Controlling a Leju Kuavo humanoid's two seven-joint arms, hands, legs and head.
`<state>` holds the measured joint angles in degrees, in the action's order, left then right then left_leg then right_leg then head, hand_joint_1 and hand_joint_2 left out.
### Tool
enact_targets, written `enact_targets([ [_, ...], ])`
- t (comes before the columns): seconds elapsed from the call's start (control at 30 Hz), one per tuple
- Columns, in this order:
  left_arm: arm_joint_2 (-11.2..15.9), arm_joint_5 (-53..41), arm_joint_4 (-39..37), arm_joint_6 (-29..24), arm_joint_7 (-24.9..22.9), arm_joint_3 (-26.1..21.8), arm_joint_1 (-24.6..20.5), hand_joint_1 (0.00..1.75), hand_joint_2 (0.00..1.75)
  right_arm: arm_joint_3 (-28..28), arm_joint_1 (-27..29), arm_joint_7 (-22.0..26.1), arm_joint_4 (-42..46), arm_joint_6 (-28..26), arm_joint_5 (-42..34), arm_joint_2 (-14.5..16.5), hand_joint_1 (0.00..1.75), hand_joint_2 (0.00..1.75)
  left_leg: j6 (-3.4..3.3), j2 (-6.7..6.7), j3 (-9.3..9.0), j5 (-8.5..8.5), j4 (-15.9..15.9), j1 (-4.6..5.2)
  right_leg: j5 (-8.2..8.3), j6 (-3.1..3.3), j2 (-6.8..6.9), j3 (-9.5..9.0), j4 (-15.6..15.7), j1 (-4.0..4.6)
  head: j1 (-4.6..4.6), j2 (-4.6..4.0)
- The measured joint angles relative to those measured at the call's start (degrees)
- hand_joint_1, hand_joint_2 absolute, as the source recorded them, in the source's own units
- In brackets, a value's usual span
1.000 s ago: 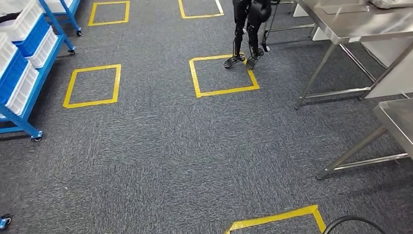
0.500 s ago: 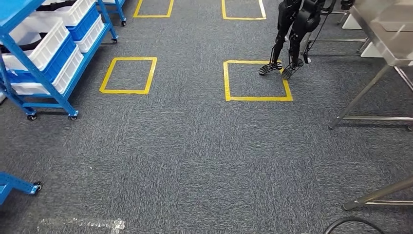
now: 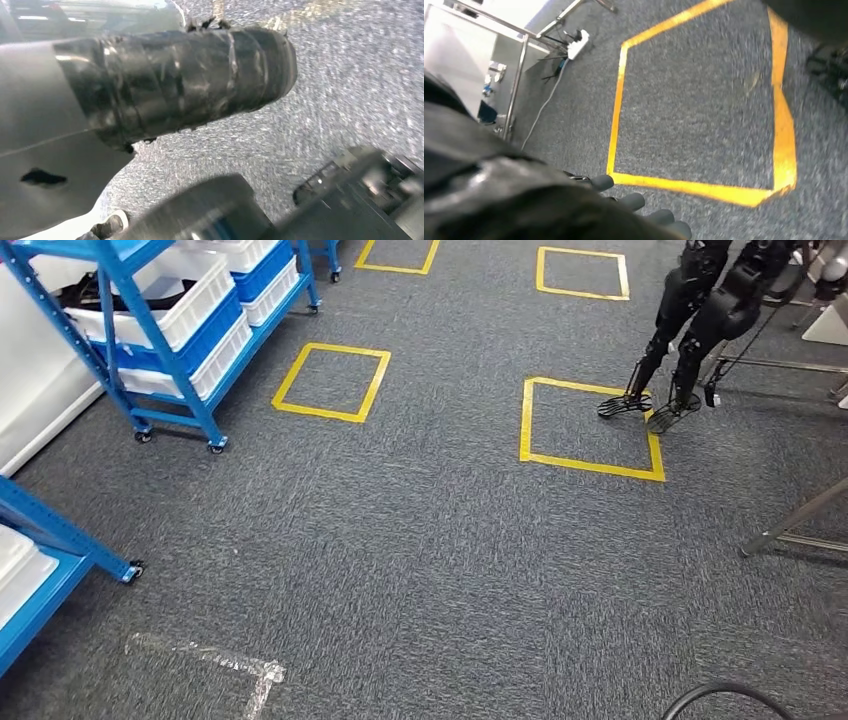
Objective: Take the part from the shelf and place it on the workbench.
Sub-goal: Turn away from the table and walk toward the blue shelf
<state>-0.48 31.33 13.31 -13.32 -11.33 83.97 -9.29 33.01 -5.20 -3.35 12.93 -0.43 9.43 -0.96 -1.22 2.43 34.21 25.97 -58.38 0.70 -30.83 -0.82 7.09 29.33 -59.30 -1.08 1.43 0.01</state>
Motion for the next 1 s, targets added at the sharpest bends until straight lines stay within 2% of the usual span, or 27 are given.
enact_targets([
  [0.07, 0.0, 0.0, 0.0, 0.0, 0.0, 0.0, 0.0, 0.0, 0.0, 0.0, 0.0, 0.0, 0.0, 0.0, 0.0, -0.1, 0.0, 0.0, -0.52, -1.33, -1.02, -0.38, 1.2, -0.47, -1.74, -0.47, -2.76, 0.54, -2.2, -0.05, 0.07, 0.0],
  [0.13, -0.1, 0.0, 0.0, 0.0, 0.0, 0.0, -0.2, 0.0, 0.0, 0.0, 0.1, -0.1, 0.0, 0.0, 0.0, -0.2, 0.0, 0.0, -0.84, -2.61, -1.36, -0.55, 1.6, -0.65, -4.93, -0.56, -6.07, 4.03, -9.0, -0.06, 0.15, -0.01],
  [0.17, -0.2, 0.0, 0.0, 0.0, 0.0, 0.0, -0.4, 0.0, 0.0, 0.0, 0.2, -0.1, 0.0, 0.0, 0.0, -0.1, 0.0, 0.0, -0.91, -3.37, -1.35, -0.54, 1.6, -0.64, -6.2, -0.6, -6.62, 6.25, -12.8, -0.02, 0.2, -0.01],
  [0.2, -0.3, 0.0, 0.0, 0.0, 0.0, 0.0, -0.4, 0.0, 0.0, 0.0, 0.2, -0.1, 0.0, 0.0, 0.0, -0.2, 0.0, 0.0, -0.95, -4.2, -1.37, -0.47, 1.5, -0.63, -6.69, -0.63, -6.81, 8.05, -15.6, -0.02, 0.2, -0.01],
  [0.23, -0.3, 0.0, 0.0, 0.0, 0.0, 0.0, -0.4, 0.0, 0.0, 0.0, 0.3, -0.1, 0.0, 0.1, 0.0, -0.2, 0.0, 0.0, -0.94, -5.08, -1.42, -0.38, 1.4, -0.63, -6.17, -0.65, -6.89, 9.12, -16.6, -0.03, 0.21, -0.01],
  [0.27, -0.3, 0.0, 0.0, 0.0, 0.1, 0.0, -0.4, 0.0, 0.0, 0.0, 0.3, -0.1, 0.0, 0.1, 0.0, -0.2, 0.0, 0.0, -0.88, -5.99, -1.5, -0.24, 1.2, -0.67, -4.59, -0.67, -6.96, 9.21, -15.6, -0.09, 0.21, -0.01],
  [0.3, -0.3, 0.1, 0.0, 0.1, 0.1, 0.0, -0.4, 0.0, 0.0, 0.0, 0.4, -0.2, 0.0, 0.1, 0.0, -0.2, 0.0, 0.0, -0.73, -6.89, -1.59, -0.04, 1.0, -0.74, -2.2, -0.7, -7.31, 8.39, -12.7, -0.21, 0.21, -0.01],
  [0.33, -0.3, 0.1, 0.0, 0.1, 0.1, 0.0, -0.3, 0.0, 0.0, 0.0, 0.4, -0.2, 0.0, 0.1, 0.0, -0.3, 0.0, 0.0, -0.5, -7.67, -1.57, 0.2, 0.7, -0.81, 0.26, -0.77, -8.35, 7.16, -9.0, -0.43, 0.21, -0.01],
  [0.37, -0.3, 0.2, 0.0, 0.1, 0.2, 0.0, -0.4, 0.0, 0.0, 0.0, 0.5, -0.3, 0.0, 0.1, 0.0, -0.3, 0.0, 0.0, -0.15, -8.39, -1.35, 0.56, 0.1, -0.75, 1.94, -0.79, -9.77, 6.03, -5.6, -0.65, 0.21, -0.01],
  [0.4, -0.3, 0.3, 0.0, 0.1, 0.4, 0.0, -0.4, 0.0, 0.0, 0.0, 0.5, -0.3, 0.0, 0.0, 0.0, -0.4, 0.0, 0.0, 0.21, -9.05, -1.05, 0.82, -0.4, -0.73, 2.87, -0.68, -10.96, 5.23, -3.3, -0.82, 0.19, 0.0],
  [0.43, -0.3, 0.4, 0.0, 0.2, 0.6, 0.0, -0.4, 0.0, 0.0, 0.0, 0.5, -0.4, 0.0, 0.0, 0.0, -0.4, 0.0, 0.0, 0.52, -9.6, -0.71, 1.01, -0.7, -0.71, 2.99, -0.46, -11.75, 4.88, -2.3, -0.87, 0.17, 0.0],
  [0.47, -0.3, 0.5, 0.0, 0.2, 0.8, 0.0, -0.4, 0.0, 0.0, 0.1, 0.4, -0.4, 0.0, -0.1, 0.0, -0.3, 0.0, 0.0, 0.81, -10.19, -0.38, 1.08, -0.9, -0.71, 2.76, -0.08, -11.69, 4.77, -2.2, -0.76, 0.15, 0.0],
  [0.53, -0.3, 0.6, 0.0, 0.2, 0.9, 0.0, -0.1, 0.0, 0.0, 0.2, 0.4, -0.3, 0.0, -0.2, 0.0, -0.2, 0.0, 0.0, 1.12, -10.98, -0.12, 1.07, -0.8, -0.92, 2.71, 0.66, -10.37, 4.54, -2.2, -0.66, 0.13, 0.0],
  [0.57, -0.3, 0.6, 0.0, 0.2, 0.9, 0.0, -0.1, 0.0, 0.0, 0.2, 0.4, -0.3, 0.0, -0.2, 0.0, -0.2, 0.0, 0.0, 1.33, -9.96, 0.24, 1.51, -1.6, -0.84, 2.68, 1.02, -9.63, 4.39, -2.2, -0.69, 0.07, 0.0],
  [0.6, -0.3, 0.5, 0.0, 0.2, 0.9, 0.0, 0.0, 0.0, 0.0, 0.2, 0.4, -0.3, 0.0, -0.2, 0.0, -0.1, 0.0, 0.0, 1.55, -8.26, 1.12, 2.55, -3.5, -0.78, 2.63, 1.34, -8.83, 4.27, -2.1, -0.69, 0.02, 0.0],
  [0.67, -0.3, 0.4, 0.0, 0.3, 0.9, 0.0, -0.2, 0.0, 0.0, 0.2, 0.5, -0.3, 0.0, -0.2, 0.0, -0.1, 0.0, 0.0, 1.96, -4.22, 4.7, 5.86, -10.5, -0.69, 2.43, 1.88, -7.14, 4.11, -2.1, -0.39, -0.08, -0.01],
  [0.7, -0.3, 0.3, 0.0, 0.3, 0.9, 0.1, -0.2, 0.0, 0.0, 0.2, 0.5, -0.3, 0.0, -0.2, 0.0, -0.1, 0.0, 0.0, 2.04, -3.32, 6.8, 7.37, -14.3, -0.77, 2.32, 2.05, -6.28, 4.08, -2.1, -0.16, -0.07, -0.01],
  [0.73, -0.3, 0.2, 0.0, 0.4, 0.9, 0.1, -0.2, 0.0, 0.0, 0.2, 0.5, -0.3, 0.0, -0.2, 0.1, -0.2, 0.0, 0.0, 1.99, -2.94, 8.29, 8.07, -16.9, -0.79, 2.2, 2.17, -5.47, 4.02, -2.1, 0.06, -0.07, -0.01],
  [0.77, -0.4, 0.1, 0.0, 0.4, 0.8, 0.1, -0.2, 0.0, 0.0, 0.2, 0.5, -0.3, 0.0, -0.2, 0.1, -0.2, 0.0, 0.0, 1.8, -2.78, 8.81, 7.78, -17.7, -0.75, 2.06, 2.28, -4.7, 3.91, -2.1, 0.28, -0.07, -0.01],
  [0.8, -0.4, 0.1, 0.0, 0.5, 0.8, 0.1, -0.1, 0.0, 0.0, 0.2, 0.4, -0.3, 0.0, -0.2, 0.1, -0.2, 0.0, 0.0, 1.43, -2.66, 8.15, 6.52, -16.3, -0.62, 1.91, 2.35, -3.98, 3.74, -2.1, 0.52, -0.07, -0.01],
  [0.83, -0.4, -0.1, 0.0, 0.5, 0.7, 0.1, -0.1, 0.0, 0.0, 0.3, 0.4, -0.3, 0.0, -0.2, 0.2, -0.2, 0.0, 0.0, 0.78, -2.18, 6.36, 4.51, -12.9, -0.34, 1.74, 2.39, -3.28, 3.47, -2.0, 0.77, -0.07, -0.01],
  [0.9, -0.3, -0.4, 0.0, 0.7, 0.6, 0.1, -0.3, 0.0, 0.0, 0.4, 0.3, -0.3, 0.0, -0.2, 0.4, -0.1, 0.0, 0.0, -0.89, 0.37, 2.27, 1.47, -4.9, 0.62, 1.46, 2.35, -2.05, 2.85, -1.8, 1.02, -0.03, -0.01],
  [0.93, -0.3, -0.5, 0.0, 0.8, 0.6, 0.1, -0.5, 0.0, 0.0, 0.6, 0.2, -0.3, 0.0, -0.2, 0.8, 0.0, 0.0, 0.0, -1.56, 1.48, 0.94, 0.79, -2.3, 1.07, 1.37, 2.22, -1.48, 2.58, -1.5, 0.98, -0.02, -0.01],
  [0.97, -0.2, -0.6, 0.0, 0.9, 0.5, 0.1, -0.6, 0.0, 0.0, 0.8, 0.1, -0.4, 0.0, -0.2, 1.2, 0.0, 0.0, 0.0, -1.99, 2.02, 0.42, 0.74, -1.0, 1.39, 1.35, 2.03, -0.89, 2.33, -1.2, 0.87, 0.0, 0.0],
  [1.0, -0.2, -0.7, 0.0, 1.0, 0.5, 0.1, -0.7, 0.0, 0.0, 1.0, -0.1, -0.5, 0.0, -0.2, 1.8, 0.0, 0.0, 0.0, -2.18, 1.62, 0.28, 0.67, -0.6, 1.48, 1.36, 1.8, -0.27, 2.04, -0.9, 0.82, -0.01, 0.0],
])
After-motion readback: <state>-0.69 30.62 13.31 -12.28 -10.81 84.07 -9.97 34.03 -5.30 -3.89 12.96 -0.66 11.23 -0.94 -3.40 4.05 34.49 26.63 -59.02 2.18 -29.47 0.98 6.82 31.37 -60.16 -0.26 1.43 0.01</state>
